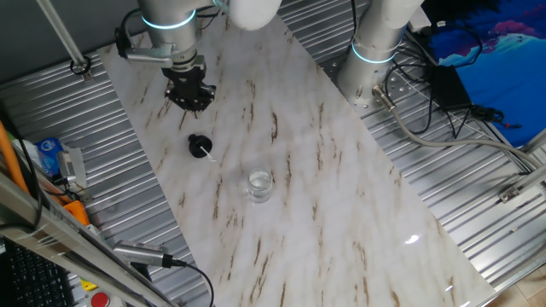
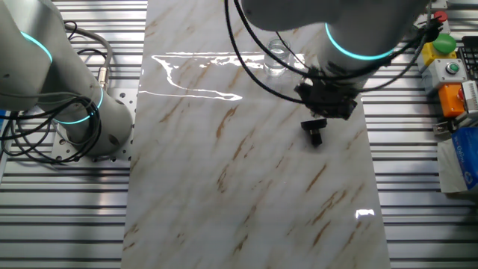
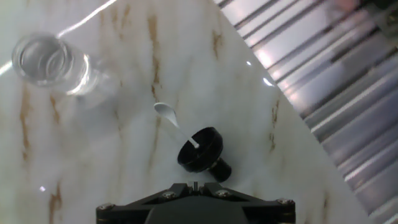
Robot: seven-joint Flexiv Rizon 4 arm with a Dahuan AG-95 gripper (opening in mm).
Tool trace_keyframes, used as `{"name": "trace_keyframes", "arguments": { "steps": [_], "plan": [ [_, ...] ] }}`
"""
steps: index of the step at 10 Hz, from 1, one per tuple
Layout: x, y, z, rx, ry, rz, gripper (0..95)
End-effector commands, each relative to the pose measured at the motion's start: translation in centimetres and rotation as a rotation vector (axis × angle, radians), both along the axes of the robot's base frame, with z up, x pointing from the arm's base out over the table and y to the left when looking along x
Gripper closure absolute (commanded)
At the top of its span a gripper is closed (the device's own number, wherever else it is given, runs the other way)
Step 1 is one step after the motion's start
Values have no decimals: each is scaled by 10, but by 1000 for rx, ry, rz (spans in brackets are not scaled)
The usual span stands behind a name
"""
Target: Screw the lid onto the jar
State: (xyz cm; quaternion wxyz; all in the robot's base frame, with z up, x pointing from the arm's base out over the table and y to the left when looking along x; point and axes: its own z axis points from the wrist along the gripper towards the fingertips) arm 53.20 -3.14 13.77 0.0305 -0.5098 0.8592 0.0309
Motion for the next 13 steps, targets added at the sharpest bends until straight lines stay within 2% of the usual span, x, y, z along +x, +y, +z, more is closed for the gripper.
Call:
{"name": "trace_keyframes", "arguments": {
  "steps": [1,3,5,7,8,9,10,11,12,13],
  "plan": [
    [3,-3,-5,2,-7,115,950],
    [2,-4,-5,1,-8,115,950],
    [2,-5,-3,19,-7,110,950],
    [2,-5,-3,-5,-3,83,950],
    [2,-5,-3,-3,-3,82,950],
    [2,-5,-3,-6,-4,82,760],
    [2,-5,-3,-4,-5,90,760],
    [2,-5,-3,6,-18,167,380],
    [2,-5,-3,5,-21,214,380],
    [2,-5,-3,3,-24,259,190]
  ]
}}
